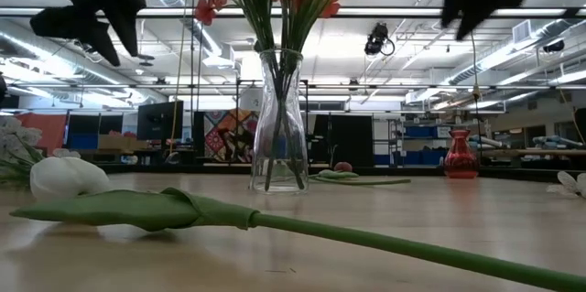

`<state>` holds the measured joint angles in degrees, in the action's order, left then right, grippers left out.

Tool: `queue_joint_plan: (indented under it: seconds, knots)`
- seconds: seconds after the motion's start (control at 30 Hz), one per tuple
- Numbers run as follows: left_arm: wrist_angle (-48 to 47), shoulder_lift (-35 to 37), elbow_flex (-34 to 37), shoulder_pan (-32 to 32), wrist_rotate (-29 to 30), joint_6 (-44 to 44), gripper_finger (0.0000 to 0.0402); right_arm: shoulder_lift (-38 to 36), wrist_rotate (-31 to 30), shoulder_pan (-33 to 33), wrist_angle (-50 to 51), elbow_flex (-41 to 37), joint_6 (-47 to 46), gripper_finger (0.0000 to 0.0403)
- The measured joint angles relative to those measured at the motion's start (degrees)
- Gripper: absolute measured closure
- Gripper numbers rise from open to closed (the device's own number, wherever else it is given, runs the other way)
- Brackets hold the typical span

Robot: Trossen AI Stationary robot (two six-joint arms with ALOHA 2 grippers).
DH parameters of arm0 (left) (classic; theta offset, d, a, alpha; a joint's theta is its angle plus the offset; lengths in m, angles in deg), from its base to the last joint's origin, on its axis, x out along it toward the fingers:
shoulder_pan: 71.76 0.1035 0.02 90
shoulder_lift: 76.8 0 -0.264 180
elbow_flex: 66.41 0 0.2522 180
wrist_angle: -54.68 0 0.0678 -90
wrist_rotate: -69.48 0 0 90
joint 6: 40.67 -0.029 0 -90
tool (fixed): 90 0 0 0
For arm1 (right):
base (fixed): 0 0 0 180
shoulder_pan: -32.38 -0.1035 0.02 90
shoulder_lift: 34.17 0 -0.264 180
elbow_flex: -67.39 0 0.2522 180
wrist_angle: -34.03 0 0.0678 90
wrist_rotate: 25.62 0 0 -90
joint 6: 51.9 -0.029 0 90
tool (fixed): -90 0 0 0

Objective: Sort flowers into vase by color
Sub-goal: Put the bottom white flower into the transparent vase

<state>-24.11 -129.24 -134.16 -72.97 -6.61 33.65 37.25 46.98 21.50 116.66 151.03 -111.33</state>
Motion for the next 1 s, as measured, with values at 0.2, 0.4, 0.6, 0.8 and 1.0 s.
queue_joint_plan:
  seconds: [0.2,0.4,0.6,0.8,1.0]
  knots:
    - [8.74,-0.1,3.73,-4.41,-0.55,1.45,0.0244,-5.05,8.39,-1.55,-11.53,-12.61,-5.42,0.0188]
    - [13.59,-0.1,9.35,-9.39,0.12,5.94,0.0244,-5.33,11.1,-9.4,-31.38,-23.64,-14.36,0.0195]
    - [18.15,-0.11,13.3,-13.79,0.27,12.74,0.0244,-1.97,10.59,-19.73,-32.43,-25.49,-31.86,0.0216]
    - [18.62,-0.11,13.3,-16.59,0.4,12.95,0.0244,1.99,4.32,-30.68,-39.36,-22.74,-41.04,0.0227]
    - [18.53,-0.11,13.3,-16.98,1.13,7.23,0.0244,10.32,-1.12,-37.79,-49.36,-21.48,-52.54,0.023]
